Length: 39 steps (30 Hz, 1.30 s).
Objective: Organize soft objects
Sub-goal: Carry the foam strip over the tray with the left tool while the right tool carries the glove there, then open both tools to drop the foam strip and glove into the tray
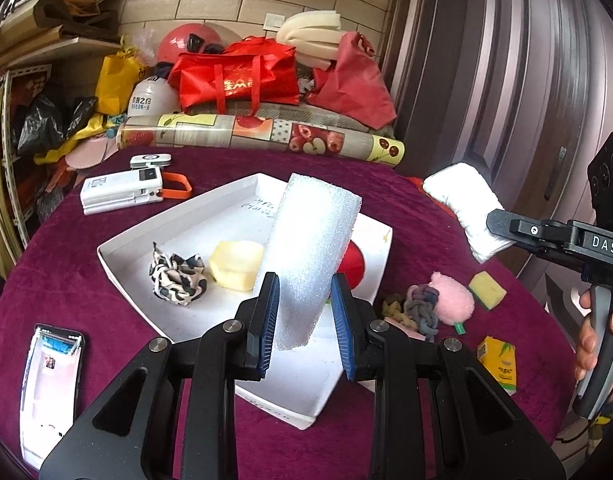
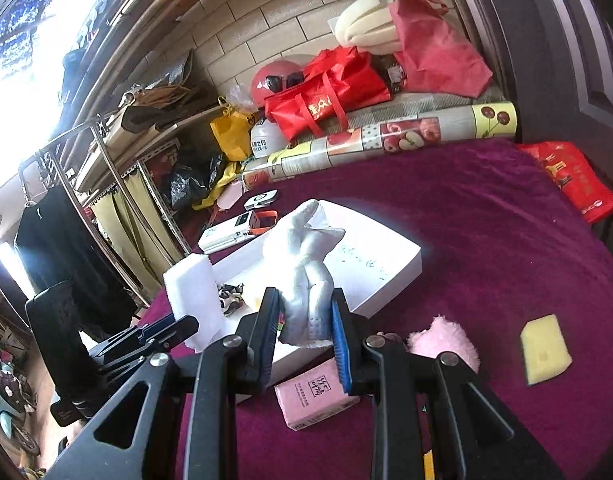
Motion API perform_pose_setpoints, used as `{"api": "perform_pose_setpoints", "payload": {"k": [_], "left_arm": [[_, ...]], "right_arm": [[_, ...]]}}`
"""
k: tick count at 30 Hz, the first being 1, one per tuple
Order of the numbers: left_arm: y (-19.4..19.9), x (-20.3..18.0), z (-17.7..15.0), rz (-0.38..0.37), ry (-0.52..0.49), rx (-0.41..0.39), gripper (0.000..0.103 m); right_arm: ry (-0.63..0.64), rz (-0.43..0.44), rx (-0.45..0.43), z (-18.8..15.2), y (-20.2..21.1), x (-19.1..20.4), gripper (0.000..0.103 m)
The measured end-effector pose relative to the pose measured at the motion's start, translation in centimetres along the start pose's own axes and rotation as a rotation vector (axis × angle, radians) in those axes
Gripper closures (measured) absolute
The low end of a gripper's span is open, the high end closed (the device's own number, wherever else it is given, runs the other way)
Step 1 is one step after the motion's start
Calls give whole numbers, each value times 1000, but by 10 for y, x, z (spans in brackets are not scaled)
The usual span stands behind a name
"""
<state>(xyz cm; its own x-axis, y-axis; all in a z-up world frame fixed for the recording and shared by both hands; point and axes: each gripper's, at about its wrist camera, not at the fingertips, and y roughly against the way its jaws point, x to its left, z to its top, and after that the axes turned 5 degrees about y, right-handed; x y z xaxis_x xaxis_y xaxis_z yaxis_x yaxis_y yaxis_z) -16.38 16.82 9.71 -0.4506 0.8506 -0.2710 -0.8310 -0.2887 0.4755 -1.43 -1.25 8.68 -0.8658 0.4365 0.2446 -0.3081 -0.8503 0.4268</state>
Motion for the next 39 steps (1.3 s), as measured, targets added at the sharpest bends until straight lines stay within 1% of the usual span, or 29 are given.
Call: {"api": "perform_pose_setpoints", "payload": {"k": [6, 9, 12, 14, 17, 20, 22, 25, 28, 29, 30, 31, 32, 33, 34, 36, 39], "left_arm": [[-7, 8, 2, 15, 8, 12, 77], [-14, 9, 9, 24, 1, 19, 77], [-30, 15, 23, 43, 5, 38, 77], [-44, 24, 37, 57, 25, 55, 77], [-62, 40, 55, 63, 78, 84, 77], [-83, 55, 69, 105, 119, 116, 77], [-92, 59, 70, 133, 115, 129, 77], [-101, 60, 65, 142, 117, 147, 77], [-108, 59, 57, 170, 103, 155, 77], [-109, 58, 56, 177, 95, 154, 75], [-109, 57, 55, 181, 85, 150, 74], [-108, 56, 54, 185, 76, 145, 65], [-107, 55, 54, 200, 68, 134, 36], [-104, 53, 53, 224, 62, 113, 18], [-101, 53, 53, 243, 59, 88, 0], [-97, 53, 53, 276, 52, 51, 0], [-93, 56, 51, 290, 65, 37, 0]], "right_arm": [[-21, 11, 26, 2, -13, -1, 79], [-20, 15, 43, 6, -23, -1, 79], [-17, 12, 56, 14, -35, 0, 79], [-32, 16, 64, 21, -46, -1, 79], [-80, 29, 72, 32, -65, -6, 79], [-134, 41, 90, 38, -90, -12, 79], [-162, 42, 110, 39, -109, -15, 79], [-184, 19, 137, 36, -135, -19, 79], [-205, 2, 138, 32, -147, -21, 76], [-212, -6, 133, 32, -149, -21, 75], [-221, -11, 130, 30, -149, -22, 72], [-226, -9, 131, 29, -149, -23, 64], [-226, -2, 127, 29, -149, -23, 31], [-220, -1, 118, 28, -147, -22, 0], [-205, -8, 99, 27, -142, -21, 0], [-181, -19, 60, 27, -134, -17, 0], [-164, -29, 36, 28, -123, -14, 0]]}}
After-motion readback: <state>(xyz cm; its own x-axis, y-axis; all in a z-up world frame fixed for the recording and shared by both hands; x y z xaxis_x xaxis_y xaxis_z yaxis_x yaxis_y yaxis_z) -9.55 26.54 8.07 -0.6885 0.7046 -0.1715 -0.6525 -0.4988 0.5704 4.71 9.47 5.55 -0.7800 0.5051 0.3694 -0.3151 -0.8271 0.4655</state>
